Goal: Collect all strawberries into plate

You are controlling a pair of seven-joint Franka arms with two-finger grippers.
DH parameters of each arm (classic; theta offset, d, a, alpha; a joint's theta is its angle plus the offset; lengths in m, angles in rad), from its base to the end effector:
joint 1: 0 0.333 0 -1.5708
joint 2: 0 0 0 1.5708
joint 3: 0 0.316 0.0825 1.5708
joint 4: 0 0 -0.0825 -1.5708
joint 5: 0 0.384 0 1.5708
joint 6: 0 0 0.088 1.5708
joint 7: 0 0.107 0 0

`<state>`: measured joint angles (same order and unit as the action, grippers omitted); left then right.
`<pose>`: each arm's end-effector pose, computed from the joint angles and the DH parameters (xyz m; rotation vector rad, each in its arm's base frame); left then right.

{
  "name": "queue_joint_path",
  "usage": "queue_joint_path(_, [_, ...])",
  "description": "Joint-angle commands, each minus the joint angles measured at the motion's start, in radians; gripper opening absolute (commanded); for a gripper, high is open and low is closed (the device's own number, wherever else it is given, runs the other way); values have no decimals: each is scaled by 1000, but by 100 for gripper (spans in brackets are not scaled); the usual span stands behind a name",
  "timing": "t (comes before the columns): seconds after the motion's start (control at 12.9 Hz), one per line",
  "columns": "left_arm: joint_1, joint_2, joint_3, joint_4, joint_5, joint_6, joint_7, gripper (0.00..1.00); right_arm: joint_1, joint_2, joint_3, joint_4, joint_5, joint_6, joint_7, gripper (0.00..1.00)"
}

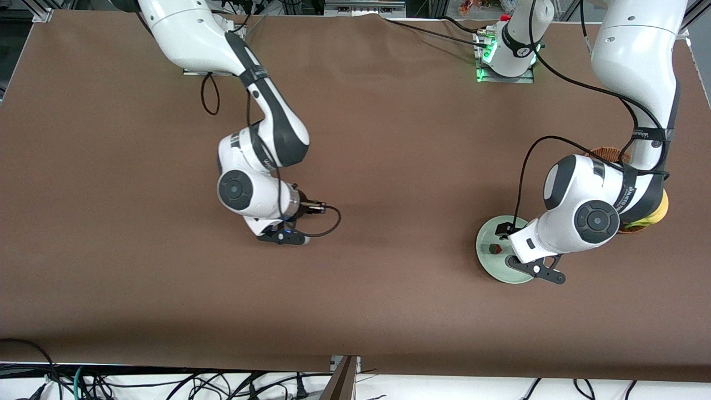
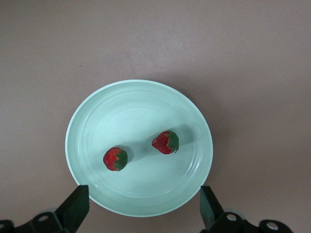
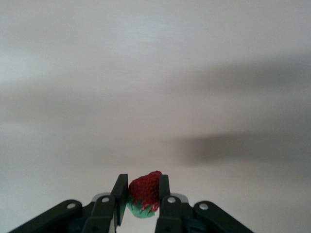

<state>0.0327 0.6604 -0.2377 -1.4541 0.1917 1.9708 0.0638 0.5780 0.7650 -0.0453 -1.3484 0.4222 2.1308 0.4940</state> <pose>0.6957 -0.1028 0.2947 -3.0649 0.4873 0.1886 0.6257 0.3985 0.2739 -2.8289 0.2428 0.2070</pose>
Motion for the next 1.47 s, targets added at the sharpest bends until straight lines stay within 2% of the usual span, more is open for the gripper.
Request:
queue_joint_path(0.0, [-16, -7, -11, 1, -27, -23, -100, 100, 29, 75, 91, 51, 10, 156, 168, 17])
queue_joint_path(0.23, [-62, 2, -11, -8, -35, -20, -241, 100, 163, 207, 93, 113, 9, 458, 401, 20])
queue_joint_path(0.31, [-71, 4, -9, -9, -34, -17, -271, 100, 187, 248, 94, 147, 9, 518, 437, 21])
queue_joint_path(0.46, [-71, 10, -11, -12, -35, -13, -282, 100, 210, 276, 94, 183, 10, 540, 495, 22])
queue_joint_path(0.7, [-70, 10, -11, -12, -37, -15, -282, 100, 201, 270, 94, 184, 10, 538, 537, 52])
queue_joint_path(1.01, [-71, 11, -12, -20, -57, -15, -288, 100, 191, 254, 87, 186, 10, 499, 532, 62])
queue_joint_path(1.16, [-80, 11, -12, -22, -122, -12, -327, 100, 149, 238, 85, 190, 7, 392, 526, 63])
queue_joint_path(1.39, [-129, 14, -12, -22, -135, -6, -432, 100, 76, 166, 82, 222, -3, 209, 502, 66])
